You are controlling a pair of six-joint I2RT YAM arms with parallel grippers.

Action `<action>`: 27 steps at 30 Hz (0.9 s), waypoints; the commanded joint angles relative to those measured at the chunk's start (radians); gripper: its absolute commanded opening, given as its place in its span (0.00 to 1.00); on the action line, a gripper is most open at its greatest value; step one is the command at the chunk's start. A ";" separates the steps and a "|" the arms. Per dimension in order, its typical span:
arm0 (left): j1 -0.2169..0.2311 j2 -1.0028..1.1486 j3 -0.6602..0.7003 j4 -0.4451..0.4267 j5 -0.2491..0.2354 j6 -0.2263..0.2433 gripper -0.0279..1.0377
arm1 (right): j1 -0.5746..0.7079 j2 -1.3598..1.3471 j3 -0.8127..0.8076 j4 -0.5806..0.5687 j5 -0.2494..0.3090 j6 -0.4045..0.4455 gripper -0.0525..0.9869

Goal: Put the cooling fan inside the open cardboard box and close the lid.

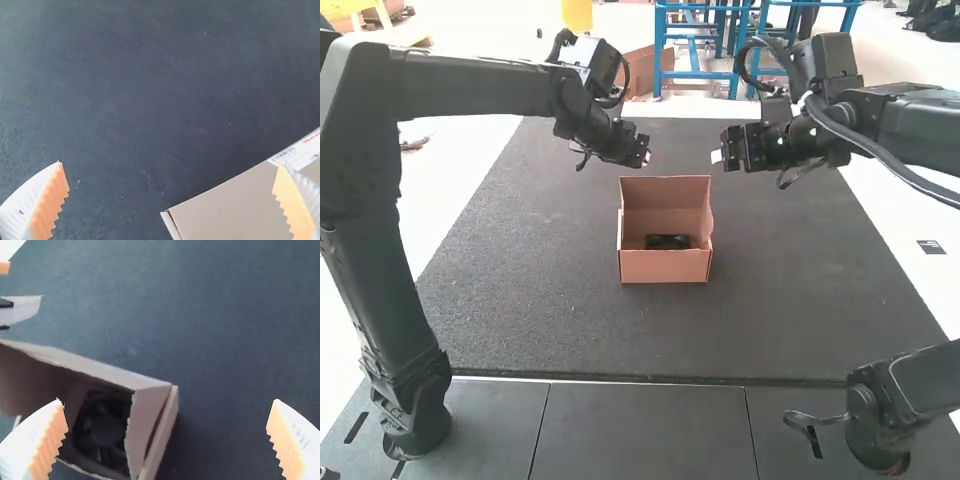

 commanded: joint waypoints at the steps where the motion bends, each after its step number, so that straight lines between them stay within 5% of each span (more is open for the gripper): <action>1: -0.018 0.020 0.042 0.005 0.000 0.013 0.94 | -0.011 -0.046 0.008 0.002 0.022 0.008 0.93; 11: -0.070 0.056 0.046 -0.023 0.005 0.010 0.94 | -0.088 -0.094 -0.034 -0.077 0.102 -0.011 0.93; 18: -0.092 0.056 0.026 -0.093 0.023 -0.010 0.94 | -0.151 -0.092 -0.052 -0.138 0.097 -0.037 0.93; 27: -0.106 0.056 -0.060 -0.056 0.045 -0.011 0.94 | -0.154 -0.092 -0.058 -0.207 0.056 -0.035 0.93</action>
